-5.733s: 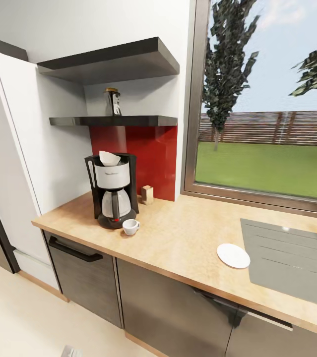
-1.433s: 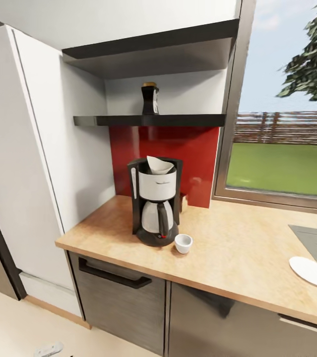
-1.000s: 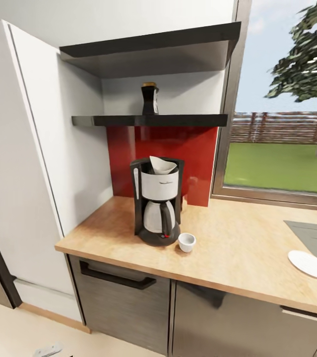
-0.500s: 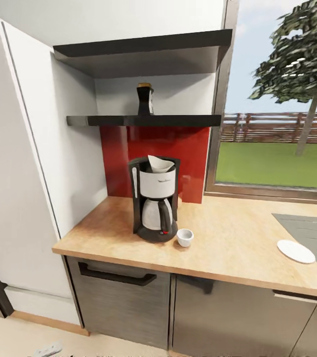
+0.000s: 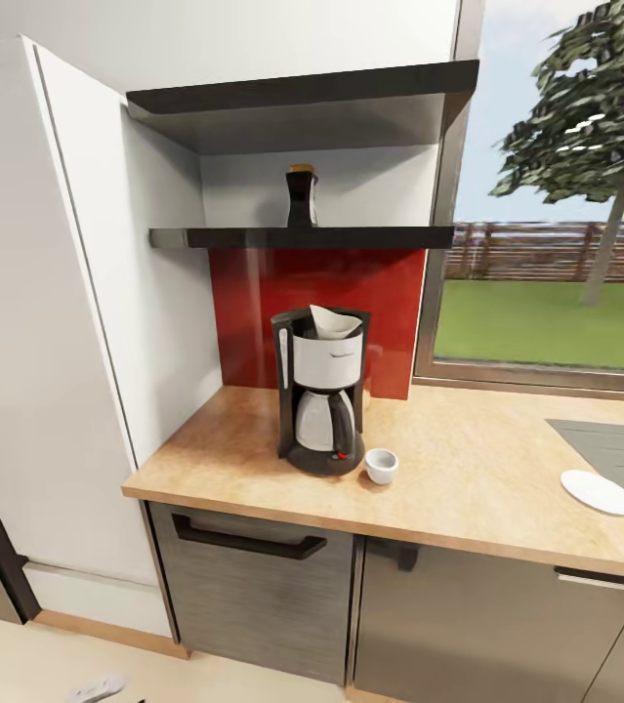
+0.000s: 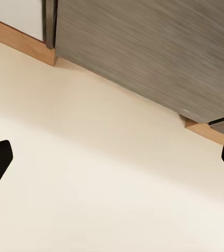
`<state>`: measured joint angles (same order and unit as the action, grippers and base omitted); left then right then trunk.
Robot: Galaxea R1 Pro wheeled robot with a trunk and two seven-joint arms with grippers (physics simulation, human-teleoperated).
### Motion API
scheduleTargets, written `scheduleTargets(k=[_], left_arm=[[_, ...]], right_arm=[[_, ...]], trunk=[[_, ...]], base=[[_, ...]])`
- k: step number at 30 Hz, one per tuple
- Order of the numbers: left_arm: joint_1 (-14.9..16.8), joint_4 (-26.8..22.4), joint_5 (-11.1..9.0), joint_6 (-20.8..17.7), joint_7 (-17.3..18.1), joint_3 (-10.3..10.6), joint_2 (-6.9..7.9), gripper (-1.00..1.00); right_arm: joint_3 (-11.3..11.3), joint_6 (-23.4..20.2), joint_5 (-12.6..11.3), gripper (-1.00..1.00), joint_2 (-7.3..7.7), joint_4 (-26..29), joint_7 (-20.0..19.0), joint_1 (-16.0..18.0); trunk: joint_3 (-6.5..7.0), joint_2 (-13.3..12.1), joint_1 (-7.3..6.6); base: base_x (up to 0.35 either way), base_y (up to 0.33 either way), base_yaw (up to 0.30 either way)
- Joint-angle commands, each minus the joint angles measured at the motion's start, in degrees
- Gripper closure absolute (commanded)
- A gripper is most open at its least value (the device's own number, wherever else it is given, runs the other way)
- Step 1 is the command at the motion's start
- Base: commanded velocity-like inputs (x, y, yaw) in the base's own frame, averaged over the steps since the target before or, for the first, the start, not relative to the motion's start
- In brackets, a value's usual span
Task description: Set up a coffee station on the kitchen countertop: keep the coffee maker on the countertop, move the bottle of coffee from the kitchen shelf to the counter next to the coffee maker, place a paper coffee filter on top of the coffee maker, put the saucer next to the coffee maker with the coffee cup on the saucer, and place the electric kettle next to the coffee maker.
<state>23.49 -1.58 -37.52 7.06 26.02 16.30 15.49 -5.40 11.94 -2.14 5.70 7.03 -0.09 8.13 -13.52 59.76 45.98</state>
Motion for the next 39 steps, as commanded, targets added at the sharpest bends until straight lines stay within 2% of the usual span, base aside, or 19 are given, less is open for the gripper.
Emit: scheduleTargets(k=[1,9,15,24,36,38,39], left_arm=[[0.05,0.05,-0.36,0.29,0.18,0.48,0.0,-1.0],[0.06,-0.33,-0.36,0.58,0.6,0.87,-0.25,-1.0],[0.05,-0.16,-0.36,0.58,0.54,0.84,-0.28,-1.0],[0.06,-0.02,-0.36,0.56,0.49,0.84,-0.3,-1.0],[0.05,-0.26,-0.36,0.58,0.68,0.9,-0.68,-1.0],[0.05,-0.71,-0.31,0.58,5.83,1.47,-0.84,-1.0],[0.05,-0.71,-0.31,0.58,5.83,1.47,-0.84,-1.0]], right_arm=[[-0.41,0.19,-0.23,-1.0,0.02,-0.04,-0.01,0.06],[-0.42,0.18,-0.23,-1.0,0.03,-0.02,0.02,0.06],[-0.47,0.14,-0.23,-1.0,0.01,-0.04,0.01,0.05],[-0.7,0.32,-0.19,-1.0,0.08,-0.08,-0.01,0.05],[-0.65,0.17,-0.19,-1.0,0.02,-0.01,0.03,0.05],[-0.66,0.18,-0.22,-1.0,-0.01,-0.01,-0.01,0.05],[-0.66,0.18,-0.22,-1.0,-0.01,-0.01,-0.01,0.05]], trunk=[[-0.08,0.05,0.01],[-0.08,0.05,0.01],[-0.08,0.05,0.01],[-0.08,0.05,0.01],[-0.08,0.05,0.01],[-0.08,0.05,0.01],[-0.08,0.05,0.01]], base=[[0.0,0.005,0.0],[0.0,0.0,-0.008],[-0.007,0.0,-0.15],[-0.145,0.027,-0.058],[-0.028,0.005,-0.005],[-0.002,0.0,0.0],[-0.002,0.0,0.0]])
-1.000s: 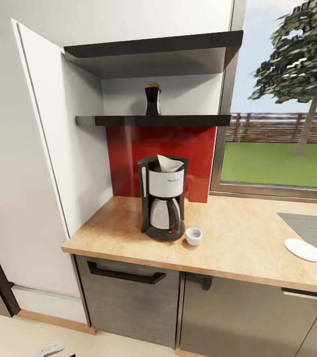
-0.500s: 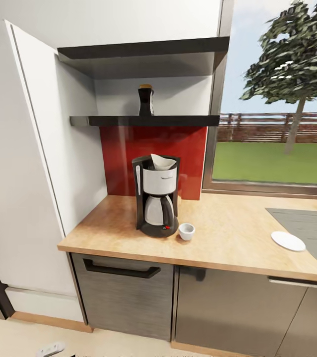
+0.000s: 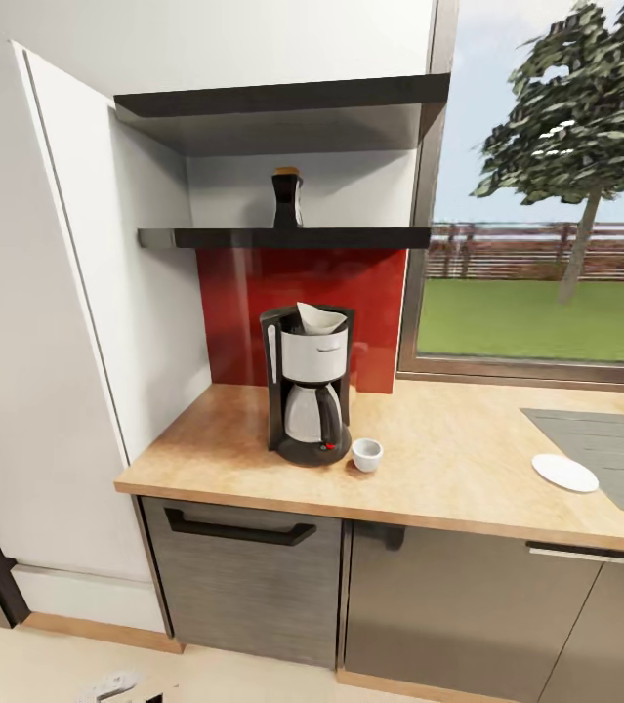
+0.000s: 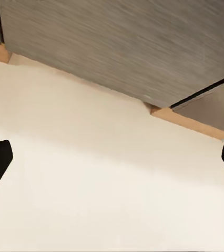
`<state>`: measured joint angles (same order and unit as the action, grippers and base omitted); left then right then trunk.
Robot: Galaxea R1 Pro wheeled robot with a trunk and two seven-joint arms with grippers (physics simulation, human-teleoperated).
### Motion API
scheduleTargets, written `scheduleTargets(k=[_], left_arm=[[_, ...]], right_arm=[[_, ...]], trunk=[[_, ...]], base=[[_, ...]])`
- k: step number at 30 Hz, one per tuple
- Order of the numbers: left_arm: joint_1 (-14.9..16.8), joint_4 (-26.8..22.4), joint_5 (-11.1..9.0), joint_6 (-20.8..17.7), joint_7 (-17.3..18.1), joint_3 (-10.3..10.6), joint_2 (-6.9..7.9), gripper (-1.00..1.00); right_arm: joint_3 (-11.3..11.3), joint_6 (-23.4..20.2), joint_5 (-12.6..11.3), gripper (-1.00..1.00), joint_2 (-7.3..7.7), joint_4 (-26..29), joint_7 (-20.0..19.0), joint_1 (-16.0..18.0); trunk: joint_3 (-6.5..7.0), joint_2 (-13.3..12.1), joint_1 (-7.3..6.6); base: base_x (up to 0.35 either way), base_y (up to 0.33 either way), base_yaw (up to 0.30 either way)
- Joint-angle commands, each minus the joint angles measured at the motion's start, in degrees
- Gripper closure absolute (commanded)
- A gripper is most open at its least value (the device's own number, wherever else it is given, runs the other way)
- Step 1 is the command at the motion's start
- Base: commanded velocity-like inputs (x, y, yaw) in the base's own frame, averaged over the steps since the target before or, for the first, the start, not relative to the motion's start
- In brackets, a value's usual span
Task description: Set up a coffee station on the kitchen countertop: keep the coffee maker on the countertop, move the bottle of coffee from the kitchen shelf to the counter next to the coffee maker, place a paper coffee filter on top of the coffee maker, put the saucer next to the coffee maker with the coffee cup on the saucer, and place the electric kettle next to the coffee maker.
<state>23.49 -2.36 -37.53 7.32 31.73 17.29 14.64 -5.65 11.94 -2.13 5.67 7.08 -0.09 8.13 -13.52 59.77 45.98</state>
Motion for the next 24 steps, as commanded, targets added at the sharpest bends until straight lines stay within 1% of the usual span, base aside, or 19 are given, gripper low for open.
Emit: scheduleTargets(k=[1,4,5,7,9,10,11,14,16,19,20,22,24], left_arm=[[0.06,-1.18,-0.23,0.3,8.98,0.68,-0.08,-1.0],[0.04,-2.84,-0.16,0.25,15.96,0.85,-0.11,-1.0],[0.05,-4.24,-0.11,0.22,19.76,1.11,-0.12,-1.0],[0.06,-5.9,-0.07,0.16,22.59,1.56,-0.14,-1.0],[0.06,-8.15,-0.05,-0.16,24.45,2.3,-0.31,-1.0],[0.06,-13.2,-0.03,-2.1,26.03,4.21,-1.12,-1.0],[0.06,-28.06,-0.06,-10.75,27.1,10.71,-3.5,-1.0],[0.06,-34.36,-0.07,-13.06,27.14,11.39,-3.79,-1.0],[0.06,-38.64,-0.08,-15.72,27.15,11.6,-3.87,-1.0],[0.06,-45.53,-0.09,-21.21,27.11,11.66,-3.94,-1.0],[0.06,-50.76,-0.06,-24.89,26.86,11.62,-3.99,-1.0],[0.06,-56.02,-0.04,-27.94,26.16,11.59,-4.09,-1.0],[0.06,-61.02,-0.03,-30.09,24.86,11.57,-4.42,-1.0]], right_arm=[[-0.37,0.22,-0.22,-1.0,0.04,-0.05,0.0,0.04],[-0.35,0.25,-0.21,-1.0,0.04,-0.05,0.0,0.04],[-0.34,0.26,-0.22,-1.0,0.05,-0.05,0.0,0.04],[-0.34,0.27,-0.23,-1.0,0.05,-0.05,0.0,0.04],[-0.34,0.24,-0.23,-1.0,0.01,-0.05,-0.03,0.04],[-0.33,0.26,-0.24,-1.0,0.03,-0.03,-0.05,0.04],[-0.26,0.23,-0.24,-1.0,0.04,0.37,-0.08,0.05],[-0.22,0.25,-0.24,-1.0,0.05,0.42,-0.08,0.04],[-0.2,0.26,-0.24,-1.0,0.05,0.44,-0.06,0.04],[-0.18,0.27,-0.2,-1.0,0.08,0.46,-0.03,0.04],[-0.14,0.3,-0.18,-1.0,0.13,0.47,-0.02,0.04],[-0.13,0.33,-0.17,-1.0,0.16,0.47,0.01,0.04],[-0.14,0.34,-0.16,-1.0,0.19,0.47,0.04,0.04]], trunk=[[-0.08,0.05,0.01],[-0.08,0.05,0.01],[-0.08,0.05,0.01],[-0.08,0.05,0.01],[-0.08,0.05,0.01],[-0.08,0.05,0.01],[-0.08,0.05,0.01],[-0.08,0.05,0.01],[-0.08,0.05,0.01],[-0.08,0.05,0.01],[-0.08,0.05,0.01],[-0.08,0.05,0.01],[-0.08,0.05,0.01]], base=[[0.0,0.0,0.0],[0.0,0.0,0.0],[0.0,0.0,0.0],[0.0,0.0,0.0],[0.0,0.0,0.0],[0.0,0.0,0.0],[0.0,0.0,0.0],[0.0,0.0,0.0],[0.0,0.0,0.0],[0.0,0.0,0.0],[0.0,0.0,0.0],[0.0,0.0,0.0],[0.0,0.0,0.0]])
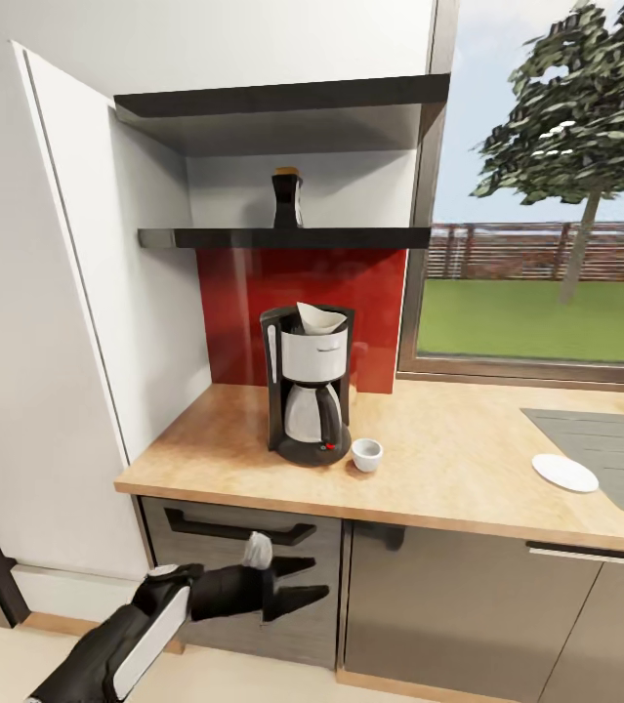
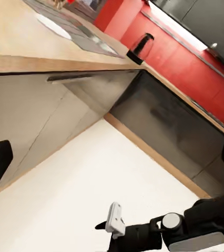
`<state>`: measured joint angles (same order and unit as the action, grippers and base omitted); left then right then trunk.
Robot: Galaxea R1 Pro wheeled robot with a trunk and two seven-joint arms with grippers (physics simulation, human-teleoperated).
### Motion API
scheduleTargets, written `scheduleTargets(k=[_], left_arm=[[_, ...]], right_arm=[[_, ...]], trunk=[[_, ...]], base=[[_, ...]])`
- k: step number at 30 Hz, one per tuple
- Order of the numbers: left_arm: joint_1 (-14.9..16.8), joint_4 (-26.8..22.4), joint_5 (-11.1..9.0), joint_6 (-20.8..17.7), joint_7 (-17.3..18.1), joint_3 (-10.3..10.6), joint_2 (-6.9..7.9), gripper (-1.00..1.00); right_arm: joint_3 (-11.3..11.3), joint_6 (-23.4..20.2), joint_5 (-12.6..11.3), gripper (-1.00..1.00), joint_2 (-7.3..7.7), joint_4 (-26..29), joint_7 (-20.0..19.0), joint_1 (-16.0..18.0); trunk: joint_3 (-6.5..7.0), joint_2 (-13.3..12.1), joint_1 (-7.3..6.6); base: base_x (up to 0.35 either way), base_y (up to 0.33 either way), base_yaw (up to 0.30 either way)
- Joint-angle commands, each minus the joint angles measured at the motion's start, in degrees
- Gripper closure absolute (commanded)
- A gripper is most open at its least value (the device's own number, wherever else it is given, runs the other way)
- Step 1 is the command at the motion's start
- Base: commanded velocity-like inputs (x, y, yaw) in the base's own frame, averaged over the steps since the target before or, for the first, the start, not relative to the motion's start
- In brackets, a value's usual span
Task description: Set up a coffee station on the kitchen countertop: keep the coffee maker on the countertop, move the bottle of coffee from the kitchen shelf to the counter next to the coffee maker, place a paper coffee filter on top of the coffee maker, put the saucer next to the coffee maker with the coffee cup on the saucer, and place the electric kettle next to the coffee maker.
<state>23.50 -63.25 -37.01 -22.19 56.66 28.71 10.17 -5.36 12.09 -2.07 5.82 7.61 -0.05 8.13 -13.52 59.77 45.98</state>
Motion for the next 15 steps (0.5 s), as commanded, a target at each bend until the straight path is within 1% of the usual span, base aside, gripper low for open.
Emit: scheduleTargets(k=[1,3,4,5,6,8,9,10,11,14,15], left_arm=[[0.06,-2.45,-0.54,-1.37,-0.84,0.14,-0.16,-1.0],[0.06,-6.79,-0.53,-2.52,-2.39,0.14,-0.67,-1.0],[0.06,-10.61,-0.53,-3.33,-3.66,0.13,-1.38,-1.0],[0.06,-12.27,-0.52,-3.71,-4.13,0.13,-1.76,-1.0],[0.06,-15.12,-0.55,-4.85,-4.85,0.09,-2.45,-1.0],[0.06,-17.45,-0.57,-6.59,-5.31,-0.41,-2.94,-1.0],[0.07,-19.3,-0.58,-8.56,-5.63,-1.72,-3.45,-1.0],[0.16,-21.08,-0.59,-11.05,-5.87,-4.31,-4.7,-1.0],[0.33,-21.76,-0.58,-12.23,-5.96,-5.92,-5.81,-1.0],[1.14,-22.35,-0.59,-13.63,-6.04,-7.55,-7.08,-1.0],[2.2,-22.57,-0.6,-14.39,-6.07,-8.18,-7.61,-1.0]], right_arm=[[-0.42,0.19,-0.22,-1.0,0.04,-0.05,0.01,0.05],[-0.41,0.2,-0.22,-1.0,0.05,-0.05,-0.01,0.05],[-0.42,0.2,-0.21,-1.0,0.02,-0.05,-0.02,0.05],[-0.42,0.2,-0.23,-1.0,0.02,-0.05,-0.02,0.05],[-0.46,0.21,-0.26,-1.0,0.0,-0.05,-0.06,0.05],[-0.48,0.21,-0.25,-1.0,-0.01,-0.05,-0.08,0.05],[-0.49,0.21,-0.26,-1.0,-0.01,-0.05,-0.07,0.05],[-0.48,0.21,-0.26,-1.0,-0.02,-0.05,-0.05,0.05],[-0.48,0.21,-0.26,-1.0,-0.02,-0.05,-0.05,0.05],[-0.46,0.21,-0.24,-1.0,-0.02,-0.05,-0.04,0.05],[-0.45,0.21,-0.23,-1.0,-0.02,-0.05,-0.04,0.05]], trunk=[[-0.08,0.05,0.01],[-0.08,0.05,0.01],[-0.08,0.05,0.01],[-0.08,0.05,0.01],[-0.08,0.05,0.01],[-0.08,0.05,0.01],[-0.08,0.05,0.01],[-0.08,0.05,0.01],[-0.08,0.05,0.01],[-0.08,0.05,0.01],[-0.08,0.05,0.01]], base=[[0.0,0.0,0.0],[0.0,0.0,0.0],[0.0,0.0,0.0],[0.0,0.0,0.0],[0.0,0.0,0.0],[0.0,0.0,0.0],[0.0,0.0,0.0],[0.0,0.0,0.0],[0.0,0.0,0.0],[0.0,0.0,0.0],[0.0,0.0,0.0]])
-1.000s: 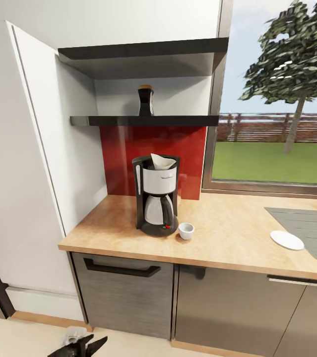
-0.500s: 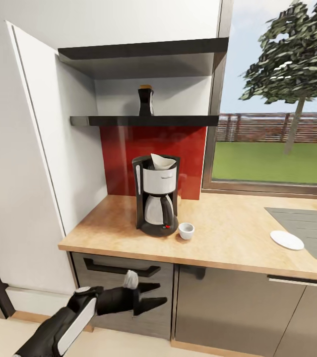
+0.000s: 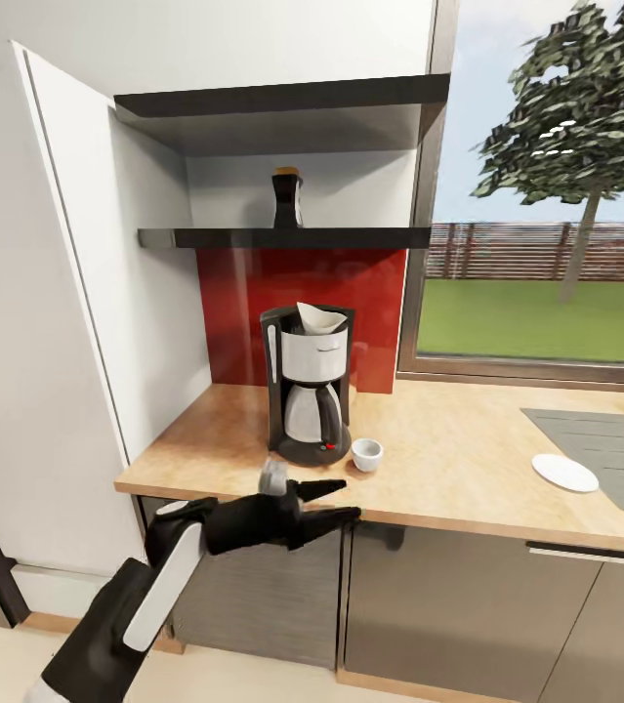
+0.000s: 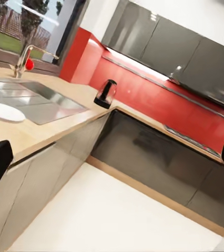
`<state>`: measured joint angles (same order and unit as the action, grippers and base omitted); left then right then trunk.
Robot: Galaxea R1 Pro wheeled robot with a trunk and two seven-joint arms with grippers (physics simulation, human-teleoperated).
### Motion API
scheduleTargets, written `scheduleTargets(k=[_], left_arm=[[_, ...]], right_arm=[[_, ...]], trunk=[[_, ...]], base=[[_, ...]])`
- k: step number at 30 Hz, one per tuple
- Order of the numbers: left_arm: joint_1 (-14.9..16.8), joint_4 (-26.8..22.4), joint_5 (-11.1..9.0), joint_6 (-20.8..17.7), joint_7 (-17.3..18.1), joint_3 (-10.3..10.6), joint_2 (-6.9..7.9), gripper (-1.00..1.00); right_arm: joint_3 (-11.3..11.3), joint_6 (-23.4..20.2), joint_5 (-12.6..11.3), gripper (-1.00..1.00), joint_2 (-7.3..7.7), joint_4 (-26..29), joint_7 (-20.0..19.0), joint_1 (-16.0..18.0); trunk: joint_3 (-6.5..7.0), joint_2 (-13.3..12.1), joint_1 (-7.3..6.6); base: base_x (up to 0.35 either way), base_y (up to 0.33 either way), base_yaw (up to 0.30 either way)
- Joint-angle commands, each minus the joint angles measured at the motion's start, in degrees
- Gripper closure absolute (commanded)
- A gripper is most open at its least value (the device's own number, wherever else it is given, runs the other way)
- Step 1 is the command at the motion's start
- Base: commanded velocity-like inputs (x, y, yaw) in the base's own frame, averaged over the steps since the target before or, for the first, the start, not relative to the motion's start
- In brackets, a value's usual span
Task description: Set up a coffee station on the kitchen countertop: keep the coffee maker on the countertop, move the bottle of coffee from the kitchen shelf to the counter next to the coffee maker, place a paper coffee filter on top of the coffee maker, put the saucer next to the coffee maker with the coffee cup on the saucer, and place the electric kettle next to the coffee maker.
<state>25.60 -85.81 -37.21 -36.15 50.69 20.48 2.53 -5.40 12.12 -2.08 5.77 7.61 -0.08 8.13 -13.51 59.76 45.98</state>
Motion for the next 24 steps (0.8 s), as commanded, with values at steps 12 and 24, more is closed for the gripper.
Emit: scheduleTargets(k=[12,24], left_arm=[[23.36,-0.25,-0.38,-16.82,-5.46,-9.52,-7.84,-1.0],[76.01,34.38,-0.32,-20.53,-25.31,-15.36,-6.27,-1.0]], right_arm=[[-0.38,0.19,-0.16,-1.0,0.16,-0.05,0.07,0.05],[-0.4,0.19,-0.04,-1.0,0.13,-0.14,0.08,0.05]], trunk=[[-0.08,0.05,0.0],[-0.08,0.05,0.0]], base=[[0.0,0.0,0.0],[0.0,0.0,0.0]])
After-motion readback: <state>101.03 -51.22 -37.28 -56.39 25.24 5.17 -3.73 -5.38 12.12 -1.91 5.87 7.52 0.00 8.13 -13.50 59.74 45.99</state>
